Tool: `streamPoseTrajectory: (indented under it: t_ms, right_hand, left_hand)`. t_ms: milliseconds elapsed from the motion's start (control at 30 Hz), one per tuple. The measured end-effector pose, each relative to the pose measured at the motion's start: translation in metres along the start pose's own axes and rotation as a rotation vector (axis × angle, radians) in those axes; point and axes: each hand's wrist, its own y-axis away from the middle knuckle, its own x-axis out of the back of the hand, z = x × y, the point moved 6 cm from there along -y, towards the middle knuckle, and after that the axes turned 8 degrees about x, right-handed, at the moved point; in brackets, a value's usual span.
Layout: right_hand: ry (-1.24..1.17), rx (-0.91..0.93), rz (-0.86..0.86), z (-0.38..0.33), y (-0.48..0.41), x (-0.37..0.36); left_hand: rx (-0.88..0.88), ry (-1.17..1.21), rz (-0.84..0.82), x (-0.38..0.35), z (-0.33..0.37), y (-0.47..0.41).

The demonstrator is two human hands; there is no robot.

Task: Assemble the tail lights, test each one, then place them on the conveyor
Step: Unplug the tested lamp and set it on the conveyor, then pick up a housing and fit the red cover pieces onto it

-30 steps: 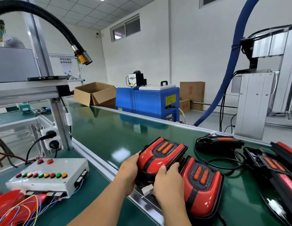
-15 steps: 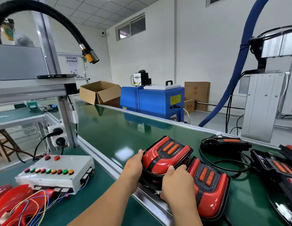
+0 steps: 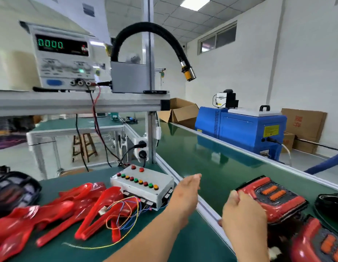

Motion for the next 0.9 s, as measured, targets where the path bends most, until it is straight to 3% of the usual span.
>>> streamPoseTrajectory:
  t_ms: [200,367,467,633,733,800,900]
  right_hand:
    - [-0.123,0.215,-0.211,-0.110,0.031,-0.081]
    - [-0.181,0.452,-0.340,-0.200,0.069,-0.146]
    - [-0.189,0.577,-0.440,-0.242,0.099,-0.186]
    - [-0.398,0.613,-0.636,-0.266,0.155,-0.251]
    - [-0.389,0.607,-0.797,-0.256,0.183,-0.282]
    - [-0.345,0.676,-0.789,-0.253,0.186,-0.294]
    - [-0.386,0.621,-0.780,-0.247,0.181,-0.305]
  left_hand:
    - [-0.140,0.047,0.081,0.099,0.014,0.031]
    - [-0.207,0.129,0.341,0.207,0.012,0.071]
    - [-0.158,0.217,0.444,0.262,-0.001,0.090]
    - [-0.082,-0.021,0.702,0.341,-0.043,0.103]
    - [0.041,-0.113,0.747,0.357,-0.080,0.107]
    - [0.038,-0.142,0.744,0.358,-0.092,0.104]
    - [-0.026,-0.254,0.767,0.360,-0.086,0.102]
